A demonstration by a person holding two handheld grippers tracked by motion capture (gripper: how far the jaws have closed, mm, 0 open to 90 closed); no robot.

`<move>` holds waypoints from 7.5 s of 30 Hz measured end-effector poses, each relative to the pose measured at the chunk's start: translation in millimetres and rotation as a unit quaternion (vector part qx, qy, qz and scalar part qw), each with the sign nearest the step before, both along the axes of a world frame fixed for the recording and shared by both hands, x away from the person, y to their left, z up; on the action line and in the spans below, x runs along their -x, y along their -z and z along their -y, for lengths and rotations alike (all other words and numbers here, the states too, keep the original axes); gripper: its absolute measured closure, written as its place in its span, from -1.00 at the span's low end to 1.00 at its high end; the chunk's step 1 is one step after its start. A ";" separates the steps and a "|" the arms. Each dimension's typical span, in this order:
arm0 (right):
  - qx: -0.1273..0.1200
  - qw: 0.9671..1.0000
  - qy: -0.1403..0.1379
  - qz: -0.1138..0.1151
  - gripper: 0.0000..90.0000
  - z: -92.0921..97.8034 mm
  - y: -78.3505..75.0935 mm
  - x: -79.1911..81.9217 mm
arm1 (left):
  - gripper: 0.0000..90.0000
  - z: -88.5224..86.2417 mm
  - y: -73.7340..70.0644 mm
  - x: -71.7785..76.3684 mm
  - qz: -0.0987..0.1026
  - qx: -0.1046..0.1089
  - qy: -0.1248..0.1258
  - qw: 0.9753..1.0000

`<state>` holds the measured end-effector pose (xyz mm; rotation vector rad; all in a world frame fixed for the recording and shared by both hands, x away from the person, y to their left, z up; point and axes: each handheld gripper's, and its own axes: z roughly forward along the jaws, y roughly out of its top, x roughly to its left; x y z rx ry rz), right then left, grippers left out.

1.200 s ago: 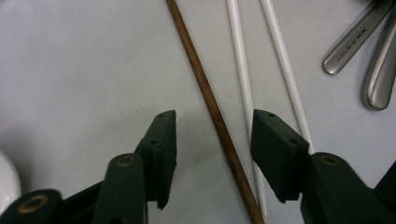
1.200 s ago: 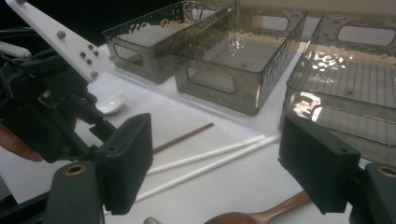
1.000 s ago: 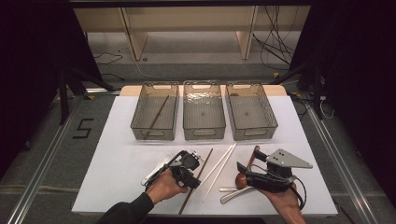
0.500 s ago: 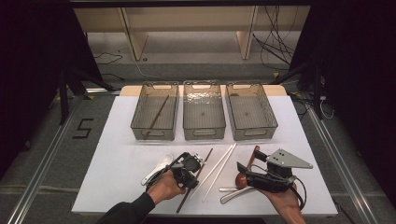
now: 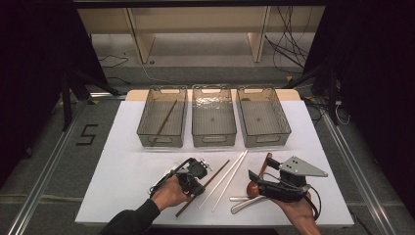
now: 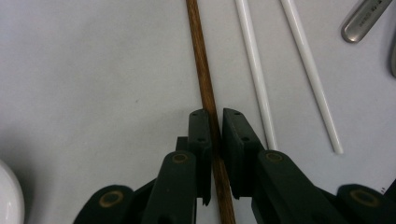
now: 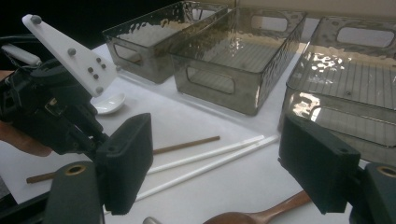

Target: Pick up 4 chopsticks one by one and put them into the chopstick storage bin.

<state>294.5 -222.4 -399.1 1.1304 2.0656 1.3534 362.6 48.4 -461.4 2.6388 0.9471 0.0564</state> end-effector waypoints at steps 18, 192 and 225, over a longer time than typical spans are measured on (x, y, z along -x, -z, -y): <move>-0.001 1.000 0.001 0.000 -0.40 0.7 -0.4 -0.1 | 0.86 -5.9 -3.4 -2.7 0.008 0.011 0.000 1.000; -0.004 1.000 0.004 0.001 -0.40 2.4 0.1 -0.6 | -0.54 -30.8 -57.6 -37.2 0.082 0.128 -0.091 0.984; -0.005 1.000 0.004 -0.002 -0.40 2.7 0.8 -1.5 | 0.06 35.8 -4.3 -26.8 0.017 0.068 -0.011 0.997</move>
